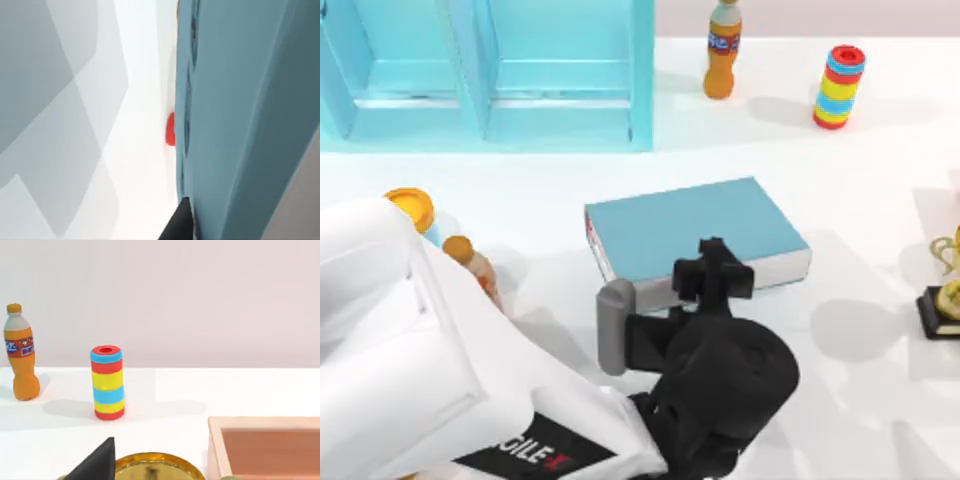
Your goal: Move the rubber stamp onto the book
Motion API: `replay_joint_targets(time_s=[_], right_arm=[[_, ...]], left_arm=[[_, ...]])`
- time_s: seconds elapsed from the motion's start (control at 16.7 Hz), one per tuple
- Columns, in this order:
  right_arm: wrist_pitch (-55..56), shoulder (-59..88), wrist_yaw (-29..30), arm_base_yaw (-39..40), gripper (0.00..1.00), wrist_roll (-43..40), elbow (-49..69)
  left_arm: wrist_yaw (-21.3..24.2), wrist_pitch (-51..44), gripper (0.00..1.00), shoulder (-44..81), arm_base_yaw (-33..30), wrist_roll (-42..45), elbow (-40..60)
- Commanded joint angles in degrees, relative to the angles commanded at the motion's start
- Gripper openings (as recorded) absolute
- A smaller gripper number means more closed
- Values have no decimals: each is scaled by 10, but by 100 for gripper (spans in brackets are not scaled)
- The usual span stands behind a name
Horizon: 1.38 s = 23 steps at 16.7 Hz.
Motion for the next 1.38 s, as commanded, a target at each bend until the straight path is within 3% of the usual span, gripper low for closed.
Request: replay_joint_targets(time_s=[0.42, 1.02, 1.38], right_arm=[[0, 0, 0, 0, 100, 0, 0], [0, 0, 0, 0, 100, 0, 0], [0, 0, 0, 0, 100, 0, 0]], left_arm=[[0, 0, 98, 0, 0, 0, 0], [-1, -1, 100, 0, -1, -1, 0], [-69, -112, 100, -46, -71, -126, 12]])
